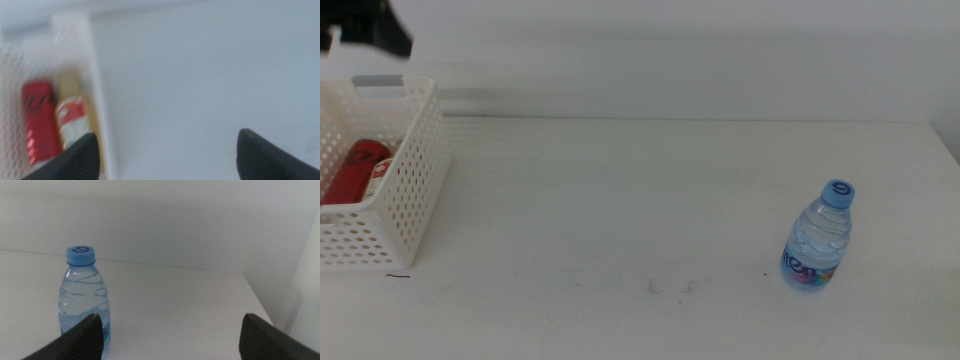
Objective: Use arms to grab the bottles and put them into the dustbin to the left of the table.
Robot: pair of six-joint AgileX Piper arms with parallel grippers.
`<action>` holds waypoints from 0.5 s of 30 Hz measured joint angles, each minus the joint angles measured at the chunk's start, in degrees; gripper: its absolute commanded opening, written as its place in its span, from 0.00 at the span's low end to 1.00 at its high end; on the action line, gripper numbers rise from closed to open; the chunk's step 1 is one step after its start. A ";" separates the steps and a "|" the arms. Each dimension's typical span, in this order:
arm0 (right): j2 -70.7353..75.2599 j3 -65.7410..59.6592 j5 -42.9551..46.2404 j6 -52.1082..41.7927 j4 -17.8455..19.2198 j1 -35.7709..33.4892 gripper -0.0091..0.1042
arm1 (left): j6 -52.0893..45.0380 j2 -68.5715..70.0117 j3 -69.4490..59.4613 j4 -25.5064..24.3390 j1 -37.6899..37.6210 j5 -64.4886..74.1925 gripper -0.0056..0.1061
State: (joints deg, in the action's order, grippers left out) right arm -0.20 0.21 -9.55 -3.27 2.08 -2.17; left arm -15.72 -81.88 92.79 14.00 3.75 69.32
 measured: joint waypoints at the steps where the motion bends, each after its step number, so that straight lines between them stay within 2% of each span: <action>1: 0.00 0.00 0.00 0.00 0.00 0.00 0.80 | -0.51 2.56 0.00 0.66 -1.49 -0.02 0.89; 5: 0.00 0.00 0.00 0.00 0.00 0.00 0.80 | -4.43 10.78 -0.03 2.49 -8.25 0.12 0.89; 9: 0.00 0.00 0.00 0.00 0.00 0.00 0.80 | -5.95 17.19 -2.01 3.36 -18.58 -0.22 0.89; 15: 0.00 0.00 0.00 0.00 0.00 0.00 0.80 | -1.44 26.36 -11.70 -3.57 -33.79 -6.96 0.89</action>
State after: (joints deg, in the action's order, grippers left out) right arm -0.20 0.21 -9.55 -3.27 2.08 -2.17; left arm -17.15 -55.52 81.09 10.42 -30.03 62.35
